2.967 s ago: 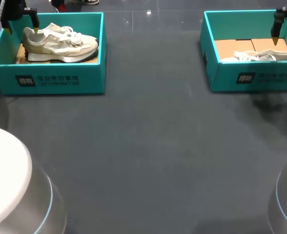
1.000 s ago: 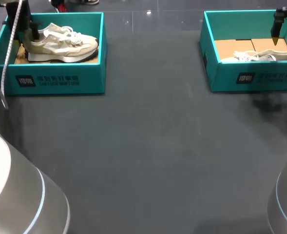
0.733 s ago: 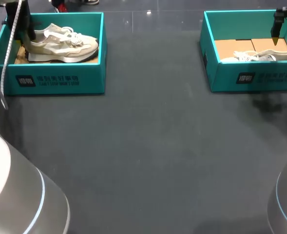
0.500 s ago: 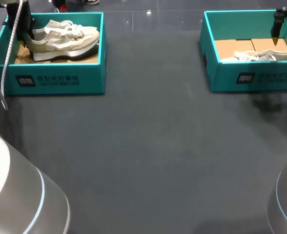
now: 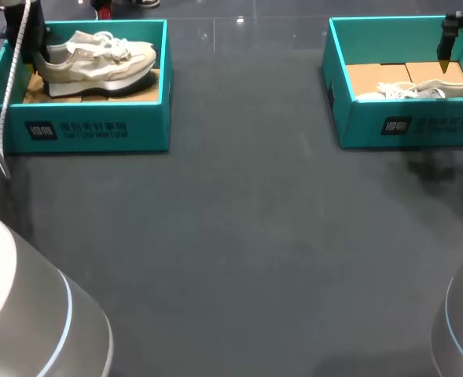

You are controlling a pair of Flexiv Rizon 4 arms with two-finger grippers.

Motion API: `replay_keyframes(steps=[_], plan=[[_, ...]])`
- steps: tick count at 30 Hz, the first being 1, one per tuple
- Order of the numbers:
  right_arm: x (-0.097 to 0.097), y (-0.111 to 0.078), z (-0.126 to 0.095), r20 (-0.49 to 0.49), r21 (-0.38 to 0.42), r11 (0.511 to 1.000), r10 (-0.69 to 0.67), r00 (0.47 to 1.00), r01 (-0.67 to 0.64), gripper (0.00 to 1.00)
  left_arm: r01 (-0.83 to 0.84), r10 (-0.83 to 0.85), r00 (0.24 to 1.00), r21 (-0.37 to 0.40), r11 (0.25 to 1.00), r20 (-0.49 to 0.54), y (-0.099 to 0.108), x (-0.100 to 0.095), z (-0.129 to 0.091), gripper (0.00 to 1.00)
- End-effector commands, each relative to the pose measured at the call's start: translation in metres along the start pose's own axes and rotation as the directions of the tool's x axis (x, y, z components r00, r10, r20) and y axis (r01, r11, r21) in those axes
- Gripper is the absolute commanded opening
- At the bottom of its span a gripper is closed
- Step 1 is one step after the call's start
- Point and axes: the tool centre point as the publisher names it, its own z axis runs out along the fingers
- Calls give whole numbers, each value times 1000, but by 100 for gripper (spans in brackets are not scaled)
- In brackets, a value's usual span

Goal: Take the shoe out of the shoebox, open the shoe tongue, remove and reinsert the insole, then place the shoe into the shoebox

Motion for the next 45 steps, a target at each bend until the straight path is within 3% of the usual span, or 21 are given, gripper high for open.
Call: replay_keyframes(steps=[1,13,29,41,45], plan=[[0,-1,0,-1,-1,1000,0,1000,0,100,1,0,1000,-13,1000,25,-9,4,-16,0],[0,-1,0,-1,-1,1000,0,1000,0,100,-4,7,999,-73,997,46,-14,8,-70,0],[0,-1,0,-1,-1,1000,0,1000,0,100,18,-19,1000,-136,991,-8,-30,24,-144,0],[0,-1,0,-1,-1,1000,0,1000,0,100,31,-32,999,-181,983,1,-59,33,-194,0],[0,-1,0,-1,-1,1000,0,1000,0,100,62,-64,998,-187,980,-7,-83,29,-203,0]])
